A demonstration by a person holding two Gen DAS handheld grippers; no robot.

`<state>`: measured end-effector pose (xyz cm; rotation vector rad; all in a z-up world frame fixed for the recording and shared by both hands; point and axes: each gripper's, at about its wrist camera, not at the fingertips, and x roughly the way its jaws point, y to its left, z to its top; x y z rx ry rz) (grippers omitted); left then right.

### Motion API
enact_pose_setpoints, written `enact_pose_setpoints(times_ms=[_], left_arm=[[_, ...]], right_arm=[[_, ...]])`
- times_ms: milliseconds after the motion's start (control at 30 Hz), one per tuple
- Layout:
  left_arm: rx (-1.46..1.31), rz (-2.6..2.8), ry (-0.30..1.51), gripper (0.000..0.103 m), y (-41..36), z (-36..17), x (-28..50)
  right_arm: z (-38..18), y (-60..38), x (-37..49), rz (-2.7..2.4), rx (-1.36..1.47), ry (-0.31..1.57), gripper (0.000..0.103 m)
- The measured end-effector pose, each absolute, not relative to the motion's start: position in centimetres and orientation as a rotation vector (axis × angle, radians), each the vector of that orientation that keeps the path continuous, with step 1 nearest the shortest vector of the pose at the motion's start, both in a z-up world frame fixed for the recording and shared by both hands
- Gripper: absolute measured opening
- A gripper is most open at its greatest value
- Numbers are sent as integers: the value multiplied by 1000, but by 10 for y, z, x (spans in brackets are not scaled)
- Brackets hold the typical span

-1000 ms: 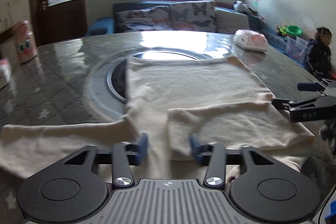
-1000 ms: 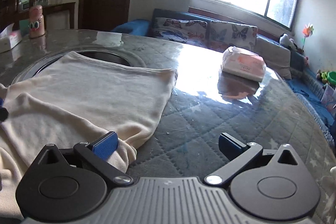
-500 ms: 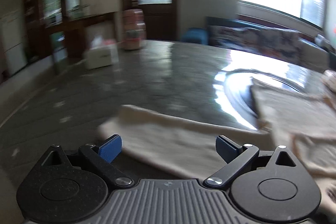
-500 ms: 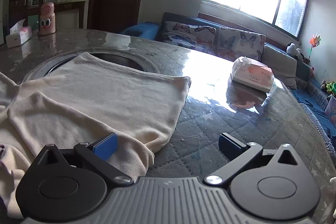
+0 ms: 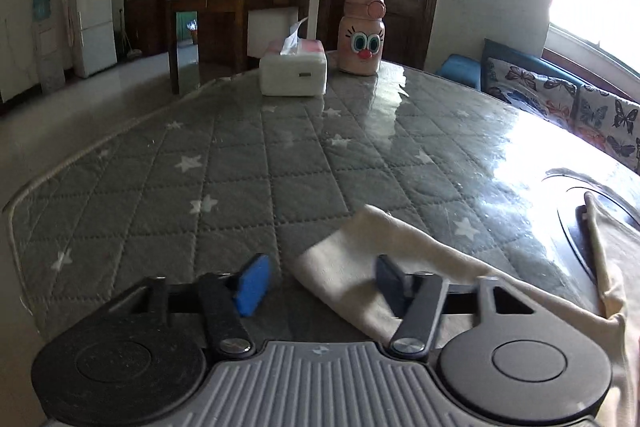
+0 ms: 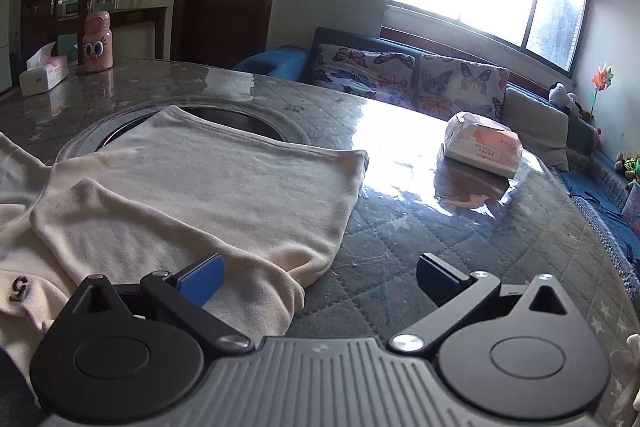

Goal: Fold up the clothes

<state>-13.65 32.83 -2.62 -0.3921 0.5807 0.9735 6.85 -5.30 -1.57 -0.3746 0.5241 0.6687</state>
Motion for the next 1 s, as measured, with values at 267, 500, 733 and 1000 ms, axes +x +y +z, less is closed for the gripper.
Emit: enact_pose_setpoints(times_ms=[267,500,733,1000], left_arm=[[-442,869,530,11,324,-19,-136],[-463,622,436,10,284,21,-119],[-464,343,402,10,232,53,-84],[-437,101,427,10,175,60,-40]], right_arm=[[-10,-63,66,657,-333,523,103],[-6,-72,65,645,-292,514,103],[-7,-83,64,641,-246,518,103],[-8,-94,64,632,-220,523,103]])
